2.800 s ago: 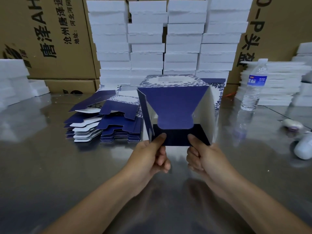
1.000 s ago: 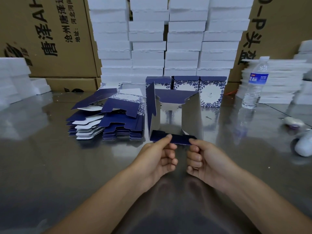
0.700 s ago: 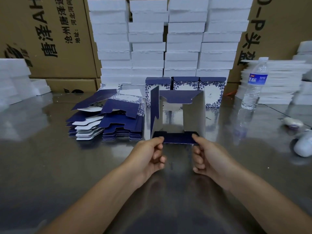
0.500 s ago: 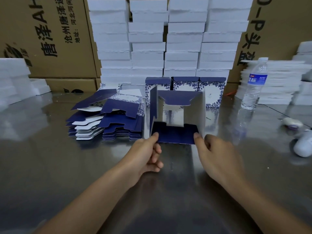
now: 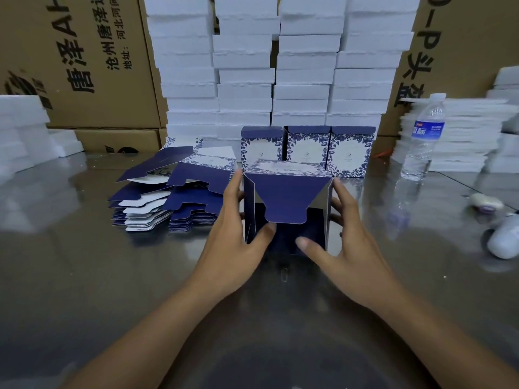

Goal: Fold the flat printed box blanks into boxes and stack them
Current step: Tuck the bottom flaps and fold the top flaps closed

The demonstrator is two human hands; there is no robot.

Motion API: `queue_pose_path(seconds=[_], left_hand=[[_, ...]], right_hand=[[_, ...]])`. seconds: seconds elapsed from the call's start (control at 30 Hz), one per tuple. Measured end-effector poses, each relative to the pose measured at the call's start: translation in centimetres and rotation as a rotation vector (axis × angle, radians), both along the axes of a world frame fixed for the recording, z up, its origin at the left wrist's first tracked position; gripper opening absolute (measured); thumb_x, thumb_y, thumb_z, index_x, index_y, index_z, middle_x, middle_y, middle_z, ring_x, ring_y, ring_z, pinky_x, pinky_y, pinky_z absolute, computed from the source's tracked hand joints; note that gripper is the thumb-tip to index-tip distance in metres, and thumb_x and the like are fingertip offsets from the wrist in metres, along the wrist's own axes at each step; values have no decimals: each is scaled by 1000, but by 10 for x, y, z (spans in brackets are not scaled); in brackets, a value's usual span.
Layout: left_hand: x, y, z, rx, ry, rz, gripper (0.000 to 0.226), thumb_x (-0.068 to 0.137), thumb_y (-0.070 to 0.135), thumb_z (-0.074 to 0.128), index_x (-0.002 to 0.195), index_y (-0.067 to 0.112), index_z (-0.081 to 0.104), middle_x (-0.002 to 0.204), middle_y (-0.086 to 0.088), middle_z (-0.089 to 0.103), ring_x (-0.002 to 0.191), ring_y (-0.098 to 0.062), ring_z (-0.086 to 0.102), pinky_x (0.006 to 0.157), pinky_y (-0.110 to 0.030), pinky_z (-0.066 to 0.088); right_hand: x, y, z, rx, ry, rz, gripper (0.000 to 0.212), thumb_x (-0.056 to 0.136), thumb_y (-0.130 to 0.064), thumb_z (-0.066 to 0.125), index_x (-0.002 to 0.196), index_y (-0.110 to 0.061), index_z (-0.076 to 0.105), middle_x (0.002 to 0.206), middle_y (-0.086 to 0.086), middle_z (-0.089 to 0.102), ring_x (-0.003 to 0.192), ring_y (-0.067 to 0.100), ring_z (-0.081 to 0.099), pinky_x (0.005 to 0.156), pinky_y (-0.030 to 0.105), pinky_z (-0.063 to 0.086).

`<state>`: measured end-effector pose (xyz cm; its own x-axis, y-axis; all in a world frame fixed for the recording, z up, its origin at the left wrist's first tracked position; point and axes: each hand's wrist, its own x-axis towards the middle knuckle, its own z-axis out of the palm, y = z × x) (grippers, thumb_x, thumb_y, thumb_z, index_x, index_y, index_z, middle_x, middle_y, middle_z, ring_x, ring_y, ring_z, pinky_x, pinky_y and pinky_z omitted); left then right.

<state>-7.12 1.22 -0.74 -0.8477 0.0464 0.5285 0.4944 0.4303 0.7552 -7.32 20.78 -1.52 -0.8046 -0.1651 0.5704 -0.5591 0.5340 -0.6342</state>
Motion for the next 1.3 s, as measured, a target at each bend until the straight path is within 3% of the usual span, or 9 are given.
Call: queue_pose_path(seconds=[0.17,0.27,0.37,0.47,0.6,0.73,0.87,1.03,1.3], left_hand=[[6,4,7,36,-12,-21,75,71,75,54,129,73,6,144,24,35,131,-7,42,101,-34,40],[6,4,7,141,-30,-7,60,68,79,53,121,64,31,125,24,48,112,-5,53,88,-27,44],[7,3,8,198,-24,28,50,65,83,49,105,55,41,109,19,55,95,-5,55,76,-24,39],[11,6,10,295,18,28,49,64,83,53,94,46,44,104,24,55,98,-10,53,83,-34,42],[15,8,11,346,15,2,46,66,75,59,92,40,46,108,33,54,108,-13,55,92,-43,44],[18,11,12,314,20,-2,44,67,70,59,94,38,46,110,38,52,114,-8,52,87,-34,43],[19,13,10,330,18,0,40,66,69,60,92,41,47,131,23,50,127,-7,45,103,-43,39],[21,14,10,328,18,41,40,64,70,61,91,43,47,134,27,43,128,3,41,106,-45,37],[20,14,13,319,-1,54,49,58,80,57,91,44,47,136,27,43,128,3,41,106,-44,37]], right_hand=[[2,1,2,-4,-33,31,98,60,-89,48,139,-59,-1,143,-32,31,133,-4,33,105,44,38],[0,3,1,-86,35,54,70,75,-84,33,137,-54,22,136,-25,47,126,-6,42,103,41,40],[-1,2,1,-194,120,-34,40,83,-75,31,114,-54,43,109,-24,64,107,-3,58,92,37,48],[-3,1,0,-200,132,-75,28,83,-67,41,98,-45,48,97,-28,63,96,-4,61,83,27,50],[-4,0,1,-147,170,-104,29,83,-62,45,83,-33,45,87,-23,58,84,-1,57,70,21,45],[-2,-1,3,-33,186,-154,43,88,-58,36,66,-21,36,62,-4,44,62,14,45,58,41,40],[4,-5,8,107,235,-279,41,93,-48,33,66,-17,34,48,-6,31,48,11,32,46,35,26],[12,-7,14,180,259,-373,36,98,-34,37,67,-18,40,45,-10,29,42,11,30,42,22,18],[11,-4,13,284,127,-263,42,91,-47,32,75,-12,46,54,-6,43,54,21,43,47,32,26]])
